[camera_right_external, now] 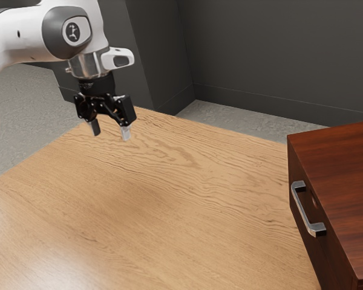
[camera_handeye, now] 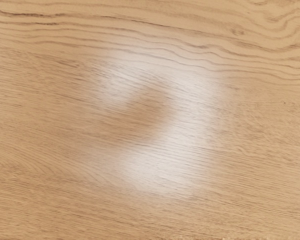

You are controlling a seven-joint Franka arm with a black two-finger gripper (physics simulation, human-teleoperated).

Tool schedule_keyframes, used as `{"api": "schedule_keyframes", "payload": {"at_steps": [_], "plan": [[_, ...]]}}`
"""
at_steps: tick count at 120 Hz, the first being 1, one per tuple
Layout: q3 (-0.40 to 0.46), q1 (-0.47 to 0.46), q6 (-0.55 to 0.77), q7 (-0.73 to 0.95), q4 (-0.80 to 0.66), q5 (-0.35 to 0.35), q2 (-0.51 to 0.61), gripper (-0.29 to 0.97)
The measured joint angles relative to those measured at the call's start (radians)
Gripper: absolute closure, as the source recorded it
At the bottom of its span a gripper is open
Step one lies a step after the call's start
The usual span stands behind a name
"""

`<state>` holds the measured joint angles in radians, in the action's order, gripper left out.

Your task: Pull the drawer handle with one arm to open the drawer

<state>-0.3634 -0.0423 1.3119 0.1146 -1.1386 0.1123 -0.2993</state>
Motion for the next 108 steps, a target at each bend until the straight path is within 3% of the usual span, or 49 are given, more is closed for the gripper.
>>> {"api": "schedule_keyframes", "payload": {"at_steps": [26,48,64,81,108], "plan": [[-0.001,-0.004,-0.005,0.015,0.003,0.005,0.012,0.0],[0.018,-0.02,-0.03,0.001,0.004,0.002,0.217,0.0],[0.064,-0.044,-0.079,-0.094,-0.184,-0.016,0.426,0.0],[0.217,-0.029,-0.112,-0.212,-0.387,-0.153,0.594,0.0],[0.273,-0.031,-0.136,-0.432,-0.466,-0.174,0.647,0.0]]}}
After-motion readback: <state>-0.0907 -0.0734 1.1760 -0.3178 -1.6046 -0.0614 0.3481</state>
